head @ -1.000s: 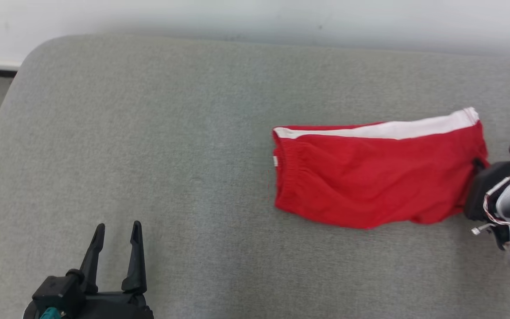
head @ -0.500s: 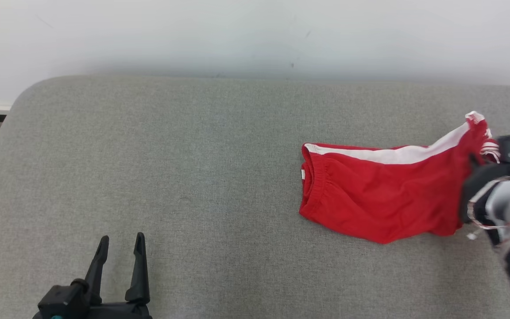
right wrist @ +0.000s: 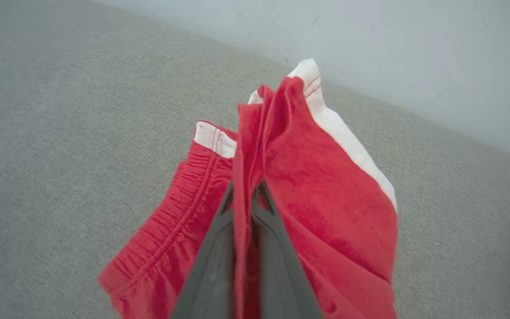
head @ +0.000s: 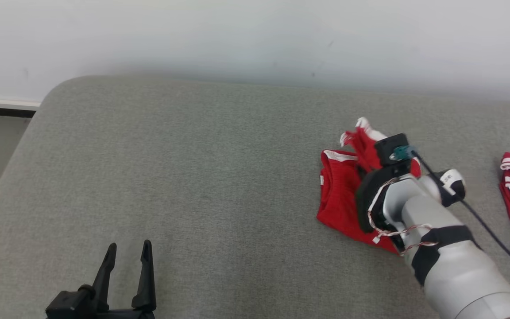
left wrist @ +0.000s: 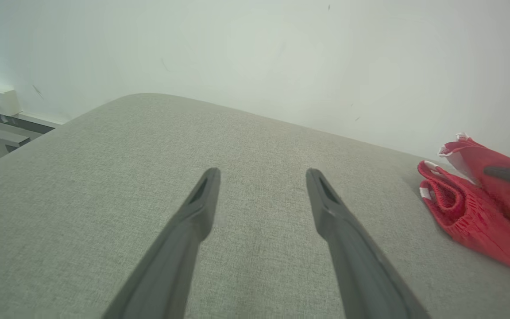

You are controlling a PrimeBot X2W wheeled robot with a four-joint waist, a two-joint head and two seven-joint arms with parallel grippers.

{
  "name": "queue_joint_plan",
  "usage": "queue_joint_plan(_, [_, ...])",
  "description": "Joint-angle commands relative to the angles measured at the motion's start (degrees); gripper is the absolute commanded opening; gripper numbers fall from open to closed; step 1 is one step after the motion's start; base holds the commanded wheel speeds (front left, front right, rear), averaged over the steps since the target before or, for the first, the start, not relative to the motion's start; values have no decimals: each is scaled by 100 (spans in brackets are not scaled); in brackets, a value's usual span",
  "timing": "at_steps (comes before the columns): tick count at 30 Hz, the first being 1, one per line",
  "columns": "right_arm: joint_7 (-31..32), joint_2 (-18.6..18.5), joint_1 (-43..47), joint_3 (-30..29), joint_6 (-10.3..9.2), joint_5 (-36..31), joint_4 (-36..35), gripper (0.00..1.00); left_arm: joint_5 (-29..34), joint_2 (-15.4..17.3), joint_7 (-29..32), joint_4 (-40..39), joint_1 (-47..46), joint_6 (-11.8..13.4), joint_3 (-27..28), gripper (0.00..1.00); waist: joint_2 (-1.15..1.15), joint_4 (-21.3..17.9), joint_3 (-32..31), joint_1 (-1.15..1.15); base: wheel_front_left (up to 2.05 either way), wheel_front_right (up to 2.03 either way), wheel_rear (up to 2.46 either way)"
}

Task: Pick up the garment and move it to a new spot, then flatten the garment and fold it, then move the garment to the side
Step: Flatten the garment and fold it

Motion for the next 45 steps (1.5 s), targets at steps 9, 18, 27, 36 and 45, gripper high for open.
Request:
queue_joint_plan(9, [81,298,262,97,-18,330,-99,100,-2,3,-8,25,122,33,-29,100,0,243,-88,0,0,0,0])
queue_joint_plan(18, [-149,156,430,-39,-18,1587,-1104,100,37,3,-8,23,233,33,32,100,0,98,-266,0,0,0,0])
queue_joint_plan(27, [-469,-685,799,-241,-17,909,-837,0,20,3,-8,-18,245,15,10,100,0,-45,-249,0,0,0,0])
queue_joint_plan(36, [-594,-190,924,-259,-17,207,-419,0,-32,3,-8,-39,19,24,-120,100,0,37,52,0,0,0,0])
queue_joint_plan(45, [-448,345,1317,857,-17,297,-753,0,-1,2,-8,35,47,36,-51,100,0,46,-35,0,0,0,0])
